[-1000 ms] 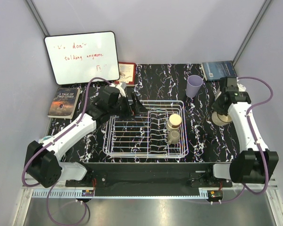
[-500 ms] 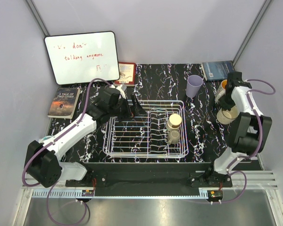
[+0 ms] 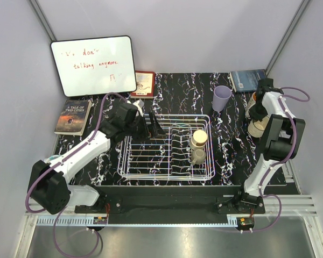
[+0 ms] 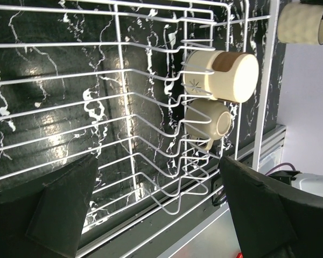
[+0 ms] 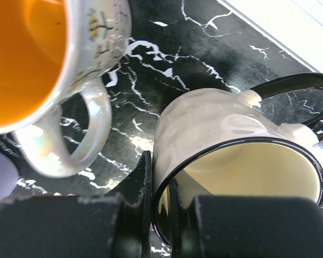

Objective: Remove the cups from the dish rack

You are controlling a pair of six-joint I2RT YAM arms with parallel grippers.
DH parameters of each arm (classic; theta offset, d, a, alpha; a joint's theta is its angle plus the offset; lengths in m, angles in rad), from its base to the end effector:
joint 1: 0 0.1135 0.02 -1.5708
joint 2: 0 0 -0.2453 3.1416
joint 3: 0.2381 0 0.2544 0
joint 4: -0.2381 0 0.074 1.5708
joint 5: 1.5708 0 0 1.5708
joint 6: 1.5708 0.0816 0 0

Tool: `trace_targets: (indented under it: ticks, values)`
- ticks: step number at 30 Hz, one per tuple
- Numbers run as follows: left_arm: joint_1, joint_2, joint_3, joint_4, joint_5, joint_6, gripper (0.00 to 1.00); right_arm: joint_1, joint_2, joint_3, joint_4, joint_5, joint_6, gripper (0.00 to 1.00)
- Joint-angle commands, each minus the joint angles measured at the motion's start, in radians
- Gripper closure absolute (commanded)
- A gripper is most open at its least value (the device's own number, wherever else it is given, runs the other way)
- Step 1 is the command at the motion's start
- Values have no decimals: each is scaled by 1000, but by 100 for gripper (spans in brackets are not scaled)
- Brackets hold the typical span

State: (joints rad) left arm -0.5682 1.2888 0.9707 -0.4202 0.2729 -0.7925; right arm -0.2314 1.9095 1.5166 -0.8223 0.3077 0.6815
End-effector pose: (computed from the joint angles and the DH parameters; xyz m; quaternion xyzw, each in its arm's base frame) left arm 0.2563 -0.1898 0.2261 -0.0467 0.9066 -0.3487 0.2331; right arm 0.3892 -0.1171 0.1634 0.4530 0.8611 -0.1080 0.2040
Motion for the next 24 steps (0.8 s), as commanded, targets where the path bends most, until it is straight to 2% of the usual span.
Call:
trace_targets:
  ticks: [1,14,20,21,24]
  values:
    - [4,-32,-6,12,-20,6,2,-14,14,48,0,74,-16,100]
    - [5,-54,-10,-3,-28,6,1,-32,89,77,32,-5,-71,100]
    - [5,-55,-13,-8,-35,3,1,-32,30,24,32,-51,-50,79]
    - [5,-57,-15,-8,-35,3,1,-32,20,17,34,-59,-50,73]
    - [4,-54,-18,-8,-31,1,1,-31,-32,-18,32,-91,-42,66]
